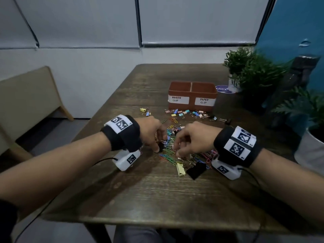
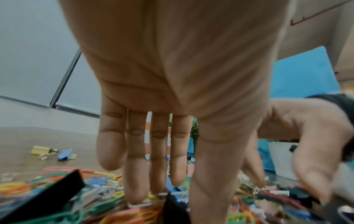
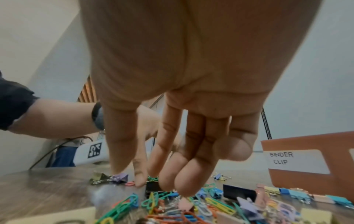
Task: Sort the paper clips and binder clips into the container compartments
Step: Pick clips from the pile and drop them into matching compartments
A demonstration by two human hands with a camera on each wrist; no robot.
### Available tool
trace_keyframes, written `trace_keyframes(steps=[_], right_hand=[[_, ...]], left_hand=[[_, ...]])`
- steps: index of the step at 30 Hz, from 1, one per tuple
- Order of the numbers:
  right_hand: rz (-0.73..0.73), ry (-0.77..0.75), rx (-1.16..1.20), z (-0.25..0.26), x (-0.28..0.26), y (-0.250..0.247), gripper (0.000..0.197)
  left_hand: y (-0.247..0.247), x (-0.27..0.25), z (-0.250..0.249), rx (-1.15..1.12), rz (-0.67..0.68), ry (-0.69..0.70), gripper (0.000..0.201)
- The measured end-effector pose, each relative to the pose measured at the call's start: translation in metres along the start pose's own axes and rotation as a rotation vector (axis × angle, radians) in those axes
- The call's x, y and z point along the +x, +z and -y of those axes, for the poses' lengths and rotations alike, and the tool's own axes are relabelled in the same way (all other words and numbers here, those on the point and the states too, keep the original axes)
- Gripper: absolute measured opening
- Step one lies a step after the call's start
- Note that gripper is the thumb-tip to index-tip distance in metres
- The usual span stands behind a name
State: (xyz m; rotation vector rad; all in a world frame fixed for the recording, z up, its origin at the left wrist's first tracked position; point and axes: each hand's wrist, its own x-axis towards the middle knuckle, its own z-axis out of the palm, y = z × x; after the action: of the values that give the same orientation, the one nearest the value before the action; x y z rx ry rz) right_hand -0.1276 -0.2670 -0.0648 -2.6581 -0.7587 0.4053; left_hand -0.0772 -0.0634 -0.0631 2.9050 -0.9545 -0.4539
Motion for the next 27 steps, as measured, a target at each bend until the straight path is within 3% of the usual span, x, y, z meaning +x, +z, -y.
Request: trace_keyframes(steps=[8,12,15,20,24,27], right_hand=[[0.157,0.103,-0.064,0.0,-0.021,-0.002,0.056],[0.208,0.121,-0.031,0.001,-0.027,0.0,0.049],[0.217,0.108,-0.074,0.001,-0.032,0.0,0.041],[0.241,0.123,-0.179,0.0,-0.037,0.0,0.046],[0.156,0.103,-0.219,0.007,-0.033,-0.001,0.053],[0.084,0.037,-0.189,0.02,-0.023,-0.002,0.047]], left_hand=[[0.004,-0.006,-0.002,0.055,-0.04,0.036,0.038],[-0.005,-0.015,0.002,-0.06,-0.034,0.022,0.03],[-0.022,-0.03,0.012,-0.16,-0.066,-0.005,0.036],[-0.029,-0.066,0.048,-0.157,-0.003,-0.133,0.033],[-0.013,-0.087,0.069,-0.138,0.066,-0.273,0.037],[-0.002,-0.094,0.074,-0.131,0.145,-0.305,0.037]])
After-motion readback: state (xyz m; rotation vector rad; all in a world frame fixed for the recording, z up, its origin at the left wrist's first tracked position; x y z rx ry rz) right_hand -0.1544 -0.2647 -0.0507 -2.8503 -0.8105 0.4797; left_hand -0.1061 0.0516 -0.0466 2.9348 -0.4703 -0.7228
